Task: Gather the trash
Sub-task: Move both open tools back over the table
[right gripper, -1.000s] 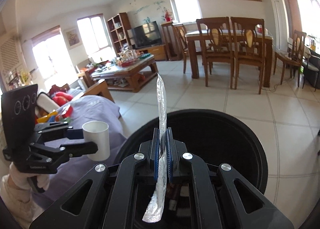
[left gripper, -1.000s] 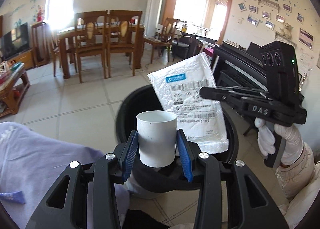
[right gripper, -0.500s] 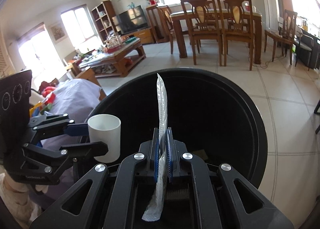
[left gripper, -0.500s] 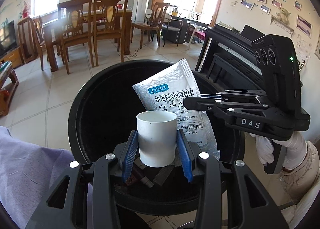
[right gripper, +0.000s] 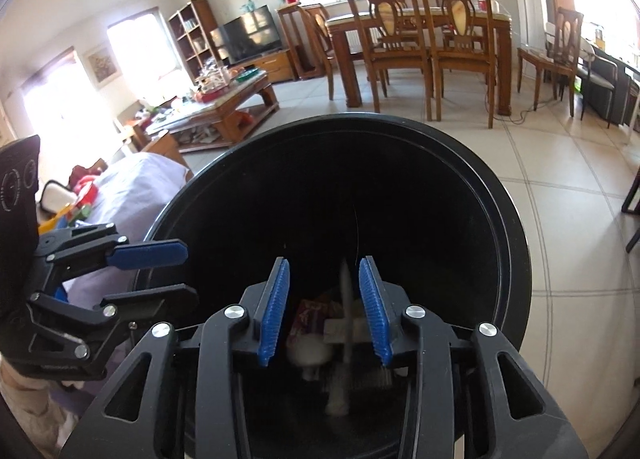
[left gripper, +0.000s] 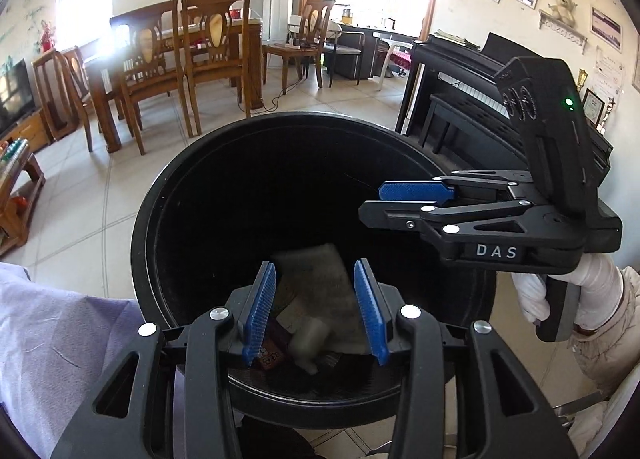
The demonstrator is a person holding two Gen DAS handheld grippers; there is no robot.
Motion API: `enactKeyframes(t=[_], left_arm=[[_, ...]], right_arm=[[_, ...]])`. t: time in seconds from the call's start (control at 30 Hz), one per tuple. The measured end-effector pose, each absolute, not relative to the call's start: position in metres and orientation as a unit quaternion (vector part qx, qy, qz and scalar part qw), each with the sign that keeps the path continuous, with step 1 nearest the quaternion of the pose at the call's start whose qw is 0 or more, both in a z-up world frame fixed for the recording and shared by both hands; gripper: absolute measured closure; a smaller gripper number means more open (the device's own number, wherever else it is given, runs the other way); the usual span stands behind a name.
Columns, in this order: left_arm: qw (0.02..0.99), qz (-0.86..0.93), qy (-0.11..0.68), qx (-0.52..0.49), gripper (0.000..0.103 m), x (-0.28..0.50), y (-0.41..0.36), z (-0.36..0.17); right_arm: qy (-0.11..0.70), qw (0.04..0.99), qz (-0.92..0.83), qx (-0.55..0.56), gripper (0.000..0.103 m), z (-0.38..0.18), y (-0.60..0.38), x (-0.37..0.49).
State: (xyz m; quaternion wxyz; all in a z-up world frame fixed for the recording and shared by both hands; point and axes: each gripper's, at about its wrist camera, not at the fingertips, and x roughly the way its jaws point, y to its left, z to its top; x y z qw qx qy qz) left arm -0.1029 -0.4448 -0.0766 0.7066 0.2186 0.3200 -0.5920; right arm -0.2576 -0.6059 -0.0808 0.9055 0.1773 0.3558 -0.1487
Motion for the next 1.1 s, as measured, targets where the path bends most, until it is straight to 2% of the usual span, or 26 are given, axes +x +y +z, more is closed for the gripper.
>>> enactKeyframes(t=[0.07, 0.37, 0.43, 0.57, 0.8, 1.1], left_arm=[[0.708, -0.594, 0.313, 0.218, 0.050, -0.106, -0.441, -0.074], [0.723, -0.592, 0.292, 0.205, 0.049, -0.108, -0.417, -0.057], [0.729, -0.588, 0.288, 0.202, 0.045, -0.107, -0.410, -0.054], [0.744, -0.577, 0.275, 0.198, 0.037, -0.104, -0.393, -0.046], [0.770, -0.545, 0.281, 0.174, 0.037, -0.082, -0.352, -0.042], [0.821, -0.469, 0.302, 0.125, 0.036, -0.033, -0.267, -0.041]], right_arm=[[0.356, 0.905, -0.150, 0.177, 0.059, -0.079, -0.606, -0.258], [0.357, 0.908, -0.149, 0.163, 0.059, -0.070, -0.590, -0.251], [0.353, 0.910, -0.147, 0.158, 0.053, -0.066, -0.584, -0.247], [0.350, 0.915, -0.138, 0.147, 0.049, -0.057, -0.568, -0.235], [0.344, 0.926, -0.103, 0.120, 0.038, -0.041, -0.523, -0.199], [0.350, 0.932, -0.032, 0.088, 0.037, -0.031, -0.440, -0.134]])
